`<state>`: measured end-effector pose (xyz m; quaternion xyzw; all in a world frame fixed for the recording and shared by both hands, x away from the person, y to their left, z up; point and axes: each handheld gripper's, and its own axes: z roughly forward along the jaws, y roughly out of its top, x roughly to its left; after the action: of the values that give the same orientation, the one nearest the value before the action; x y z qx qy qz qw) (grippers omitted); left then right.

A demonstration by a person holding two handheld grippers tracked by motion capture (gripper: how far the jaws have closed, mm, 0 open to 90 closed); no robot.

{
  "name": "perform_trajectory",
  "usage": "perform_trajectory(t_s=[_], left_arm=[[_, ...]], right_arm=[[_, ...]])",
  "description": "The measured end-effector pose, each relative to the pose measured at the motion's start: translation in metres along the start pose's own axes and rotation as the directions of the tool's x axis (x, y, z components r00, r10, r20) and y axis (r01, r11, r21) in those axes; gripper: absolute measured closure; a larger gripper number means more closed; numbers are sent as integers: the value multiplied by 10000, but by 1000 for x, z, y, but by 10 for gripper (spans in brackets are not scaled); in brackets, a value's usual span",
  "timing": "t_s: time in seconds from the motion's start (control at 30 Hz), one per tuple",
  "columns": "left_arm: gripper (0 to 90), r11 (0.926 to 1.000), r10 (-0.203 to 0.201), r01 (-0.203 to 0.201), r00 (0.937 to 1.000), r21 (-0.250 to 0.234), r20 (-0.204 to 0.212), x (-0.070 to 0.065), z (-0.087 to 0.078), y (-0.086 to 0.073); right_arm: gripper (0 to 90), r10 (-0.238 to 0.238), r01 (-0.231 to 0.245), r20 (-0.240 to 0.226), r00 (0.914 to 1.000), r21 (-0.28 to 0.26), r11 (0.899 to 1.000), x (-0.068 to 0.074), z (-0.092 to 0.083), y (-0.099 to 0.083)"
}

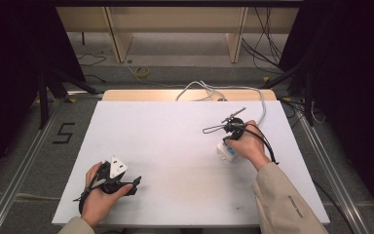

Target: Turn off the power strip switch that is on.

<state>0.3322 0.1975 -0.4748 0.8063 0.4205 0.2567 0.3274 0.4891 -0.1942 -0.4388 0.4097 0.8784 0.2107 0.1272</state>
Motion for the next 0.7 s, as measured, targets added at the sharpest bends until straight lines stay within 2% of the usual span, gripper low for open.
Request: perform_trajectory(t_s=[0.1,0.17,0.33,0.7], left_arm=[[165,10000,-12,12,10000,13,9,0,0,0],[164,10000,-11,11,10000,13,13,0,0,0],[165,10000,-22,22,10000,34,10,0,0,0],[165,10000,-4,3,10000,58,23,0,0,0]], right_arm=[[900,20,-19,29,10000,-207,9998,0,-3,0],[900,-60,60,-25,10000,-68,10000,0,-4,0],[900,-16,11,-130,9999,-361,9993,1,-7,-4],[891,-149,142,-128,9998,-525,9985,5,-22,-12]])
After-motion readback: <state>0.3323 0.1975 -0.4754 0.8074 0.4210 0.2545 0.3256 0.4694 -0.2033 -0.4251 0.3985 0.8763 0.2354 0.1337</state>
